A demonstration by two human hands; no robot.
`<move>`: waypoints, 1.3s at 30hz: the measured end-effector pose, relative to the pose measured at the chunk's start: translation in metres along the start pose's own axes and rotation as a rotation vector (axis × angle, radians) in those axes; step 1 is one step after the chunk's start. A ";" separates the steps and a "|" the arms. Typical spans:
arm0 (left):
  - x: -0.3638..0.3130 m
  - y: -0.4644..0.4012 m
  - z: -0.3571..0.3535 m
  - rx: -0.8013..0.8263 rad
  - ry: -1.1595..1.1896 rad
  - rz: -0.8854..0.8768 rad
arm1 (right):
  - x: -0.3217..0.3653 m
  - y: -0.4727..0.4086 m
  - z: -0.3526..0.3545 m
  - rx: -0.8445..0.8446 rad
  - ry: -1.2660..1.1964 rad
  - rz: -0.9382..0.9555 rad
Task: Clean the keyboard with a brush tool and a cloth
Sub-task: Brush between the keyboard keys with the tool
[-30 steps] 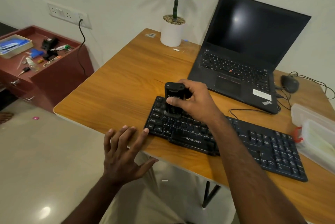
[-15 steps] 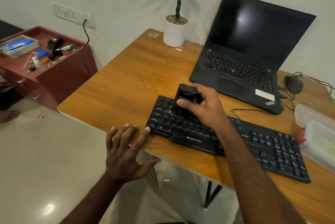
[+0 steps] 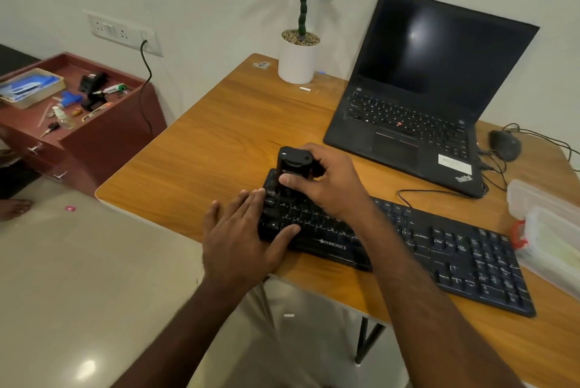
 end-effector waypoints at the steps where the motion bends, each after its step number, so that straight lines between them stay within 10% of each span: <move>1: 0.000 0.000 0.001 -0.015 -0.001 0.004 | -0.004 0.004 0.006 0.019 0.001 -0.022; 39: -0.003 0.002 0.001 0.025 -0.037 0.059 | -0.021 0.064 0.058 -0.260 -0.117 -0.024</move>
Point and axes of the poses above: each hand's wrist, its own y-axis away from the middle knuckle, its own z-axis out of the back of the hand, x = y × z, the point moved 10 cm from there along -y, towards the middle knuckle, and after that the axes turned 14 degrees about x, right-handed, at the moved point
